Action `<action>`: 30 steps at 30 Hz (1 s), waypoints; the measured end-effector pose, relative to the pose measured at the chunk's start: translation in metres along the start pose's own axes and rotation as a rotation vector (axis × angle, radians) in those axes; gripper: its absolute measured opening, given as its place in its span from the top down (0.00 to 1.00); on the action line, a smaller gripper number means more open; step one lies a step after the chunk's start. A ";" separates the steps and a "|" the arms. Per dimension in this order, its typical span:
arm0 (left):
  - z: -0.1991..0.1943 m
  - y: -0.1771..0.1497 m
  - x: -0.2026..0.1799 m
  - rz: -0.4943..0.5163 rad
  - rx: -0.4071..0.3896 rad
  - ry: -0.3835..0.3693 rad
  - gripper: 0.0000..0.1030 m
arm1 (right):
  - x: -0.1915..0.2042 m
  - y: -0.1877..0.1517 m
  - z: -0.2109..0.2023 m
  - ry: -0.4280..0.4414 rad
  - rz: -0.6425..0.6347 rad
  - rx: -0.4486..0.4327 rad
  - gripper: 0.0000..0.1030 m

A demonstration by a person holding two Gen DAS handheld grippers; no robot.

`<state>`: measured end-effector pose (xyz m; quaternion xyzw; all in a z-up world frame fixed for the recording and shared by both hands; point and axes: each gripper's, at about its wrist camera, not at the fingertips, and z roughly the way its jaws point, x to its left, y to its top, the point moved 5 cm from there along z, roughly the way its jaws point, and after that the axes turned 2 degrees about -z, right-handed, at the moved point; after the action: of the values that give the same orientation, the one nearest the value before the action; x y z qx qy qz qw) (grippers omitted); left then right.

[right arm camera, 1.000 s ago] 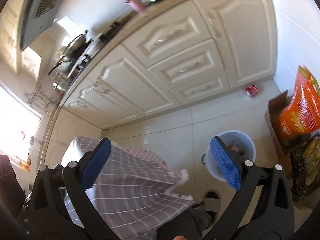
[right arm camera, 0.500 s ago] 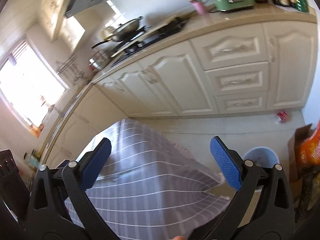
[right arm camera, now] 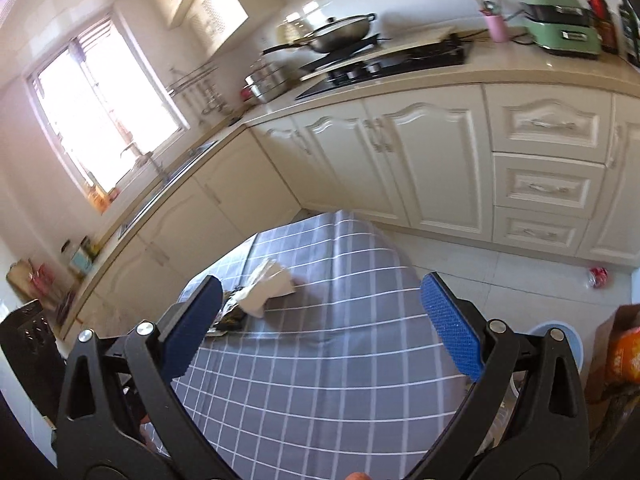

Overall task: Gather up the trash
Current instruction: 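Move both tools back over the table, then grasp the white paper cup with the right tool while the left tool grasps the green wrapper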

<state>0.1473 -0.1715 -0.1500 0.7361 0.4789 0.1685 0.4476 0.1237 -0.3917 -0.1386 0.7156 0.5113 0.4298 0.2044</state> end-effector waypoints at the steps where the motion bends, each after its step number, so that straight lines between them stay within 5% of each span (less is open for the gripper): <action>1: -0.002 -0.002 0.010 -0.001 -0.003 0.010 0.10 | 0.006 -0.001 0.004 0.008 -0.007 0.007 0.06; 12: 0.008 -0.037 0.107 0.035 0.048 0.134 0.10 | 0.043 -0.020 0.048 0.014 -0.071 0.095 0.06; 25: 0.100 -0.064 0.160 0.250 0.250 0.183 0.11 | 0.071 -0.057 0.115 0.029 -0.120 0.245 0.06; 26: 0.104 -0.064 0.160 0.260 0.260 0.174 0.15 | 0.071 -0.058 0.118 0.029 -0.124 0.252 0.06; 27: 0.109 -0.065 0.158 0.264 0.278 0.146 0.34 | 0.072 -0.060 0.125 0.025 -0.128 0.262 0.06; 30: 0.112 -0.068 0.153 0.255 0.305 0.102 0.62 | 0.070 -0.066 0.144 0.013 -0.111 0.295 0.06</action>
<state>0.2593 -0.0869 -0.2944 0.8405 0.4240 0.1862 0.2813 0.2133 -0.2815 -0.2369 0.7056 0.6092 0.3426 0.1171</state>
